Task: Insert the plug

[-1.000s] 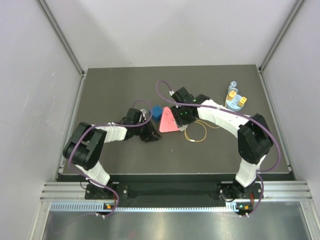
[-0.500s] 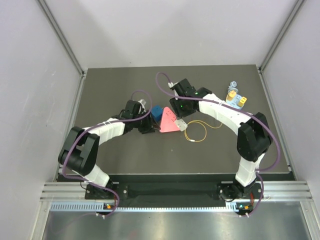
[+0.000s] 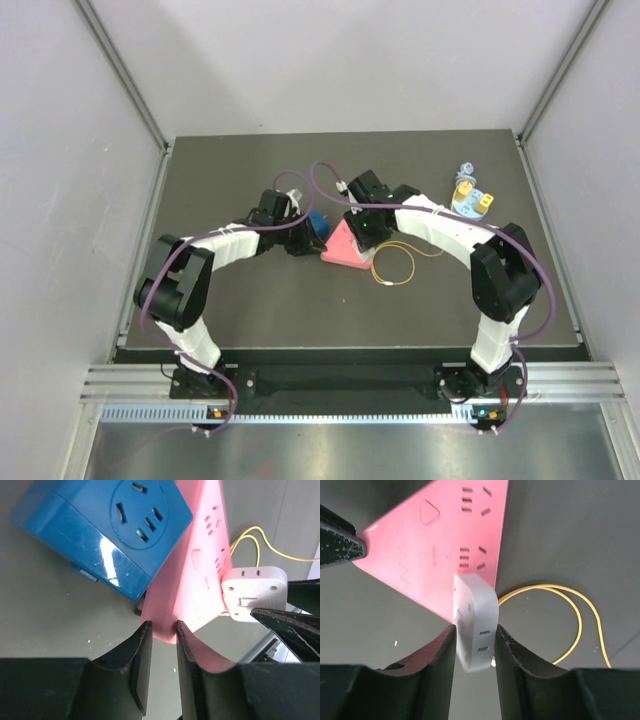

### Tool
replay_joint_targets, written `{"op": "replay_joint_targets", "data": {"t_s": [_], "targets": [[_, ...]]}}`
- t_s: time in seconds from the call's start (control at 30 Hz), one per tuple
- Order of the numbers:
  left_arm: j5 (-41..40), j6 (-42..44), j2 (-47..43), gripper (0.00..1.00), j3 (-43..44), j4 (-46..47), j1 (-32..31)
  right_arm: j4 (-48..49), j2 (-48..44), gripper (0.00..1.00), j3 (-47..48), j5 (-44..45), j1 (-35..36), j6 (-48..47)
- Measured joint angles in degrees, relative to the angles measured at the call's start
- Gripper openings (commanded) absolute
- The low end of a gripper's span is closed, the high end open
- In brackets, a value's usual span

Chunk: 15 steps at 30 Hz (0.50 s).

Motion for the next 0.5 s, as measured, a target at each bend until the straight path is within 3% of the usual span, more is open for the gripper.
{"op": "replay_joint_targets", "data": {"t_s": [0.3,0.5], "targets": [[0.8,-0.3,0.8,0.4,1.1,-1.4,0.0,0.1,0.0,0.24,-0.3,2.0,0.1,2.6],[-5.6,0.1,-2.6,0.48,3.7,-8.6,-0.1,0.3,0.0,0.2,-0.3,2.3,0.1,4.9]]}}
